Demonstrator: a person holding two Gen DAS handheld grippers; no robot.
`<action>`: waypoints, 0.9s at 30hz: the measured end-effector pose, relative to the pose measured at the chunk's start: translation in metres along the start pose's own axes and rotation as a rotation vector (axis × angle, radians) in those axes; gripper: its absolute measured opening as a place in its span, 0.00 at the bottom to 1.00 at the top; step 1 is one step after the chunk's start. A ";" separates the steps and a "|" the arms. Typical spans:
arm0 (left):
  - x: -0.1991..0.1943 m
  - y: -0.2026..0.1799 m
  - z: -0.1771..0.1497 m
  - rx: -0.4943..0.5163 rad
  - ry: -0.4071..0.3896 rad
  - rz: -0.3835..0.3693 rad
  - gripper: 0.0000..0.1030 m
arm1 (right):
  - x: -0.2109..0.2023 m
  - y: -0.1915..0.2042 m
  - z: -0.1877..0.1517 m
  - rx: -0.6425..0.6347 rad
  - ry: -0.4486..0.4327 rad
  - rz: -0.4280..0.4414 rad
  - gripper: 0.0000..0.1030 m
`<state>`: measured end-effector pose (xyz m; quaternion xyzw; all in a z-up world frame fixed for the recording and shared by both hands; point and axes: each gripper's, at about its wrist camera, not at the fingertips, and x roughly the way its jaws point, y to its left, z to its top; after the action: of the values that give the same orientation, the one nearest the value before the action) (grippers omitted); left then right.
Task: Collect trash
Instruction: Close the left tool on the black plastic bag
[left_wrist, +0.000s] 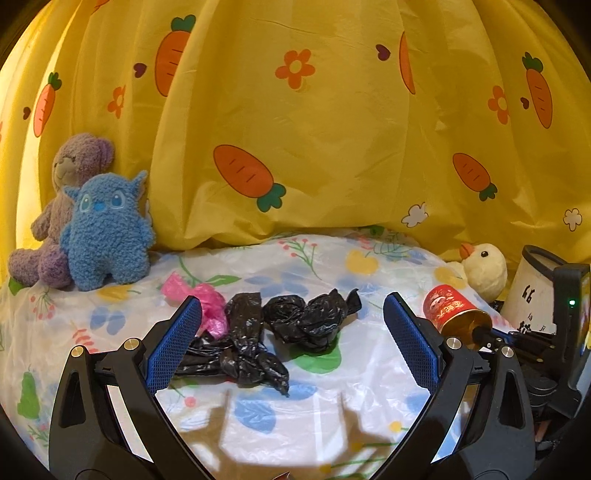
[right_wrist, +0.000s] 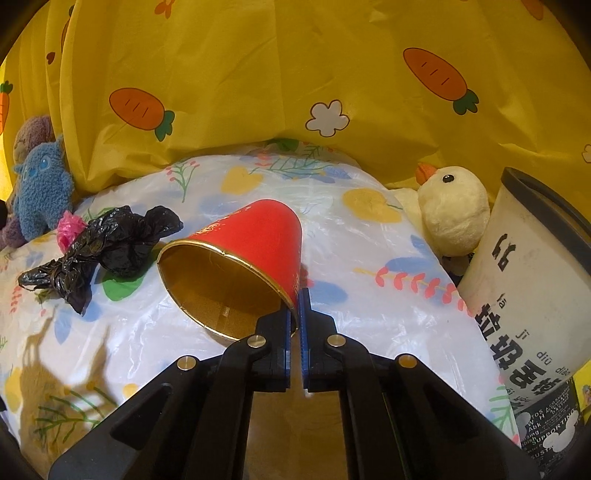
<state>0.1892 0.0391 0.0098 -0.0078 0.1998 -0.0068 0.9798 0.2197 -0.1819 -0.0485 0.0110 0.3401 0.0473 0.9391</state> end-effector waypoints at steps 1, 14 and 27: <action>0.007 -0.001 0.000 -0.001 0.009 -0.015 0.93 | -0.004 -0.004 -0.001 0.011 -0.011 0.000 0.05; 0.082 -0.027 -0.006 0.043 0.157 -0.083 0.69 | -0.039 -0.033 -0.007 0.086 -0.080 0.033 0.05; 0.105 -0.037 -0.020 0.087 0.256 -0.092 0.13 | -0.050 -0.038 -0.009 0.097 -0.101 0.044 0.05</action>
<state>0.2774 0.0003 -0.0492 0.0266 0.3221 -0.0615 0.9443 0.1788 -0.2249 -0.0257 0.0663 0.2938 0.0509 0.9522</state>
